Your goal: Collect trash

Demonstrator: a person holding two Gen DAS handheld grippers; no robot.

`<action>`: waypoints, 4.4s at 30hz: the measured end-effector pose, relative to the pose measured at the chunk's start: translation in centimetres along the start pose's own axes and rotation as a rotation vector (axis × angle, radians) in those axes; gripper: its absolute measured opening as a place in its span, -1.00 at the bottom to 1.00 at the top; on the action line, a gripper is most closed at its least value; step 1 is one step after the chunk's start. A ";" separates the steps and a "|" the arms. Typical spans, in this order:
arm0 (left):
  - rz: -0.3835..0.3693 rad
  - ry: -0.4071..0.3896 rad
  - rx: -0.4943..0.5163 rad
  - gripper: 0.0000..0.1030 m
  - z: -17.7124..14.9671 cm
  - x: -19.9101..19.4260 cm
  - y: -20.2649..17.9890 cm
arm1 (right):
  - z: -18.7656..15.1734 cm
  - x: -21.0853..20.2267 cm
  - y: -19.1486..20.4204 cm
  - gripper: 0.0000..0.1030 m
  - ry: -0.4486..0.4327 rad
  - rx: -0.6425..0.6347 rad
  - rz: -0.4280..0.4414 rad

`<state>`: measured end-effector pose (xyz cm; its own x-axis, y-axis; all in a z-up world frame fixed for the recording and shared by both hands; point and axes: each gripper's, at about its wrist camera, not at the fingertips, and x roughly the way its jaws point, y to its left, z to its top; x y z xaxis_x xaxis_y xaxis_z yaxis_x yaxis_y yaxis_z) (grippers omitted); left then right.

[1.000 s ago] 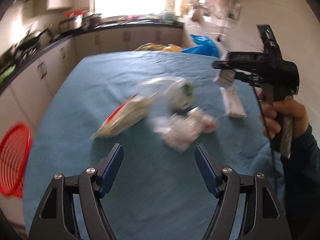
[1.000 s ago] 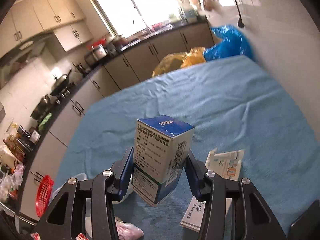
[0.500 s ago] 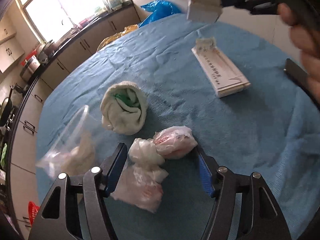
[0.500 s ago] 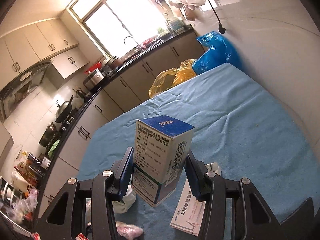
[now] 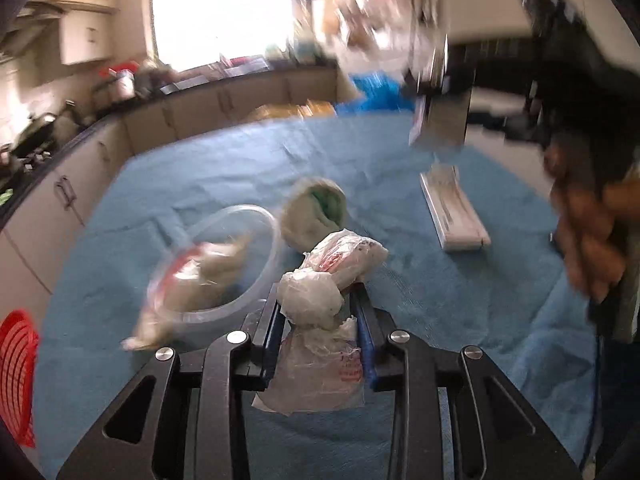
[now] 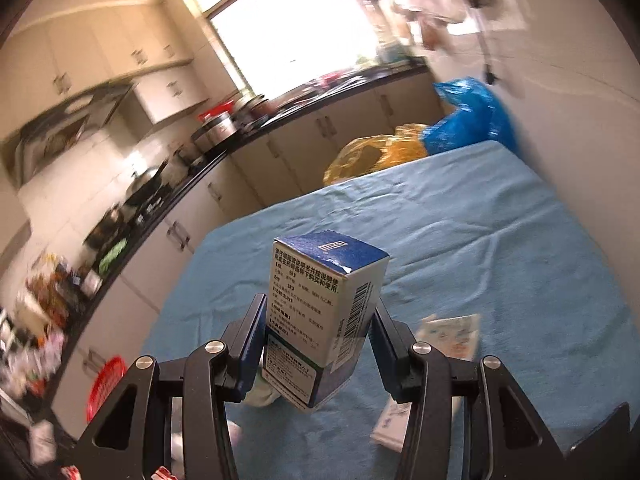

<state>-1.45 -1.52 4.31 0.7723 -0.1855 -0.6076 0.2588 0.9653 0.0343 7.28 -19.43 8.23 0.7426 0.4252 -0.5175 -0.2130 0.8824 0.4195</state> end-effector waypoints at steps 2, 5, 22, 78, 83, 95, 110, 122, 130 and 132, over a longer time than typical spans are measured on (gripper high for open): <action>0.020 -0.064 -0.039 -0.39 0.1 -1.0 1.0 | -0.6 0.3 1.4 0.02 0.003 -0.056 0.017; 0.032 -0.141 -0.126 -0.39 0.5 -2.0 3.1 | -1.6 0.6 3.5 0.02 0.008 -0.130 0.058; 0.231 -0.235 -0.318 -0.39 -0.1 -4.6 7.9 | -5.1 1.7 8.3 0.02 0.051 -0.325 0.123; 0.324 -0.211 -0.309 -0.39 -0.1 -3.8 7.9 | -4.9 0.9 7.9 0.02 0.002 -0.305 0.109; 0.326 -0.209 -0.309 -0.39 -0.1 -3.8 8.0 | -5.0 0.9 7.9 0.02 0.003 -0.304 0.107; 0.337 -0.200 -0.300 -0.39 -0.3 -3.6 8.2 | -5.0 0.9 8.1 0.02 -0.002 -0.294 0.095; 0.344 -0.197 -0.301 -0.39 -0.4 -3.7 8.5 | -5.1 0.9 8.1 0.02 -0.010 -0.294 0.091; 0.311 -0.199 -0.352 -0.38 -0.6 -5.6 9.7 | -5.2 -1.7 9.0 0.03 -0.051 -0.203 0.075; 0.316 -0.198 -0.402 -0.38 -2.5 -9.7 12.4 | -7.5 -2.4 14.9 0.03 0.008 -0.277 0.183; 0.331 -0.199 -0.426 -0.38 -3.1 -10.8 13.8 | -8.0 -2.1 16.8 0.03 0.027 -0.310 0.205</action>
<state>-8.05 14.41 8.89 0.8774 0.1481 -0.4564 -0.2403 0.9589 -0.1508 -2.94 -3.94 10.44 0.6485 0.6012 -0.4669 -0.5411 0.7955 0.2727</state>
